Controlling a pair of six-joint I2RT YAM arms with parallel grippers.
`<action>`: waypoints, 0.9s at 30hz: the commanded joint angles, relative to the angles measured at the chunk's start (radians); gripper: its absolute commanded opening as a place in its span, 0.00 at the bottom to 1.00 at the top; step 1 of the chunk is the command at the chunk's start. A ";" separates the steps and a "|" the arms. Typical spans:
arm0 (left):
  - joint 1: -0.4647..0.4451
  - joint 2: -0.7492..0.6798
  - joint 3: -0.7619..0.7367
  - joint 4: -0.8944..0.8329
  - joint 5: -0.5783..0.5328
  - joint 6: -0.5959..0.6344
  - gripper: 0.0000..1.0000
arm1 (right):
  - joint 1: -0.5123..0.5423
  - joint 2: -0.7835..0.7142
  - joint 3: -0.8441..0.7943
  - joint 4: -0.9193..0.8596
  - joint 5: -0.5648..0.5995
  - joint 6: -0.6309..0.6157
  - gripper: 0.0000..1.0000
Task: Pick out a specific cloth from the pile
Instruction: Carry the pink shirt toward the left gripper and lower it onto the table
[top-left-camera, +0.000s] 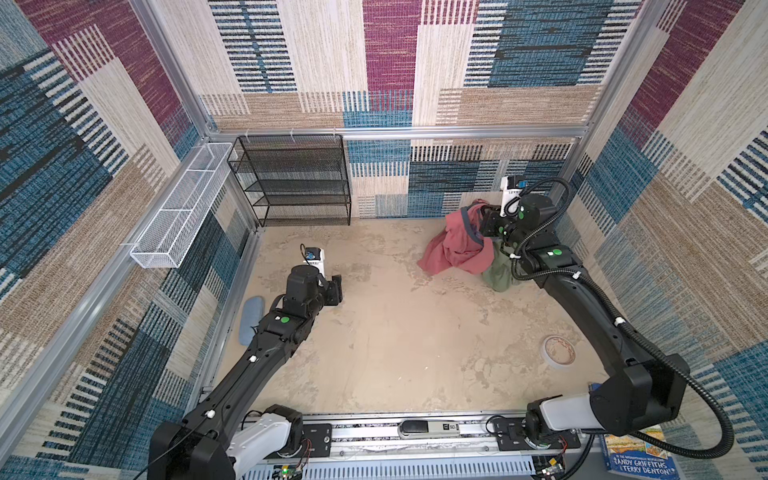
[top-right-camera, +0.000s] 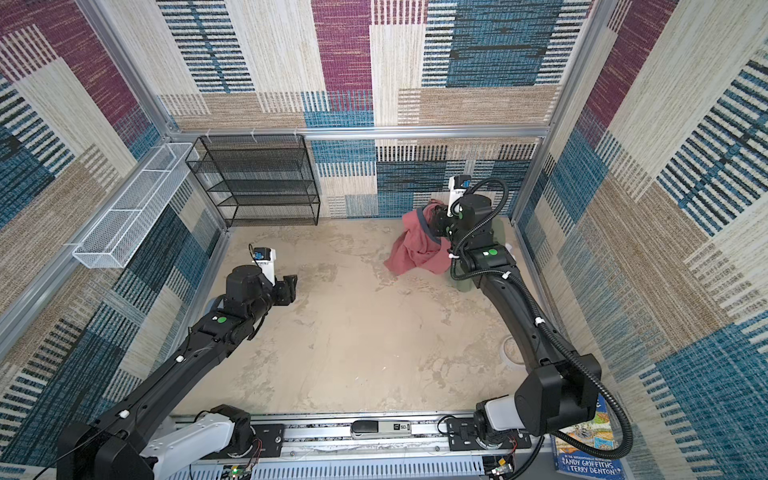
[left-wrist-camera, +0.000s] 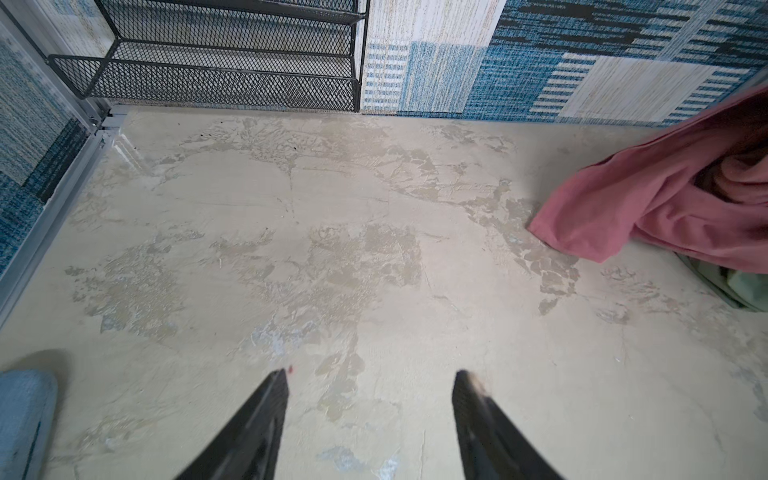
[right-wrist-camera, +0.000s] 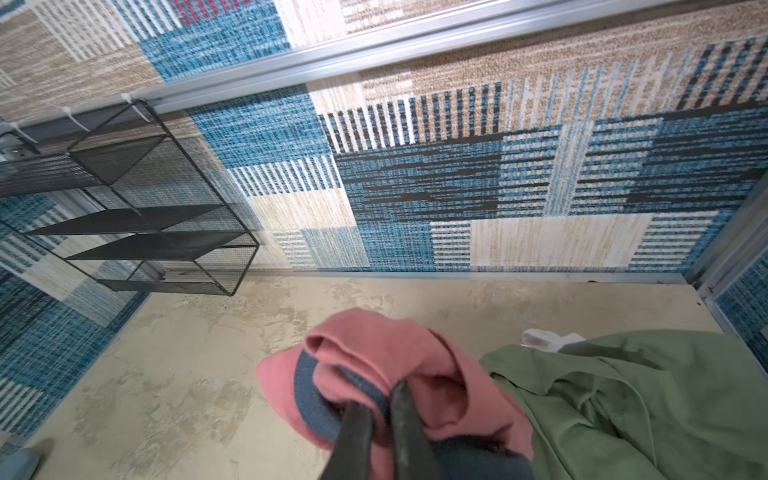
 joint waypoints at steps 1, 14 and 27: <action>0.002 -0.012 0.022 -0.040 -0.024 -0.038 0.66 | 0.013 -0.002 0.045 0.028 -0.074 0.005 0.00; 0.002 -0.065 0.091 -0.179 -0.064 -0.079 0.65 | 0.183 0.095 0.303 -0.035 -0.162 -0.039 0.00; 0.001 -0.151 0.170 -0.329 -0.095 -0.124 0.65 | 0.388 0.294 0.526 -0.030 -0.287 -0.095 0.00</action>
